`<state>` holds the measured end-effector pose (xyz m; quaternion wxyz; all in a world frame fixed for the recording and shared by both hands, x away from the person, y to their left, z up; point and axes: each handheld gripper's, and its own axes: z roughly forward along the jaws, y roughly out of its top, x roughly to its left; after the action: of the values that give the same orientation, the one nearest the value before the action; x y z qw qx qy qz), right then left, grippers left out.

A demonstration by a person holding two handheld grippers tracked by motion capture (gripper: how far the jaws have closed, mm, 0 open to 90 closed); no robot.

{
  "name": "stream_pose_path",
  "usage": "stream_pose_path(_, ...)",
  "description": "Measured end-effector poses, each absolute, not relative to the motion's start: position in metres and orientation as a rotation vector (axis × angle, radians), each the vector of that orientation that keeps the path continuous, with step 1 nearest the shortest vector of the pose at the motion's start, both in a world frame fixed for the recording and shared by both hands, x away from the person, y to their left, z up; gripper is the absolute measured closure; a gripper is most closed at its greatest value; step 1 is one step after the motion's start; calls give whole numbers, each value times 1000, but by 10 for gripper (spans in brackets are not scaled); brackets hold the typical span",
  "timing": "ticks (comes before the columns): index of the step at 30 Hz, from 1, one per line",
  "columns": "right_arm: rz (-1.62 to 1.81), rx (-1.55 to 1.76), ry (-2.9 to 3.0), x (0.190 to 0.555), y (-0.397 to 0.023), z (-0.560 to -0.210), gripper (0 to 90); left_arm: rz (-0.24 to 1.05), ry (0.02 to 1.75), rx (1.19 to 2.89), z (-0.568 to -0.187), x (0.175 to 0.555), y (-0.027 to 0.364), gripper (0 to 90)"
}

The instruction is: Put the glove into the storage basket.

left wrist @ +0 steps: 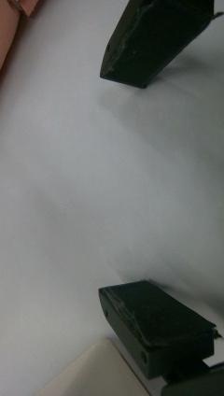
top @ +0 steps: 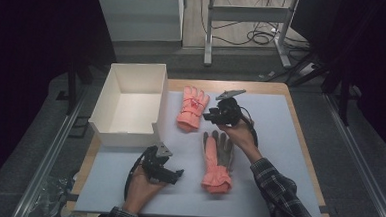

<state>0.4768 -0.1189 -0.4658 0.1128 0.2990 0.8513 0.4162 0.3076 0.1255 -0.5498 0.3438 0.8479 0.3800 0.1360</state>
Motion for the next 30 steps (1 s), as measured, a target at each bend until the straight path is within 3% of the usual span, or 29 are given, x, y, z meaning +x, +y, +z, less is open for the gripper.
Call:
stream_pose_path(19,1138,1001,2474,527,-82,-479,576,353,990,2200,-550,307,125,5)
stream_pose_path(30,1119,1046,2470,548,-63,-488,445,353,989,2200,-550,307,125,5)
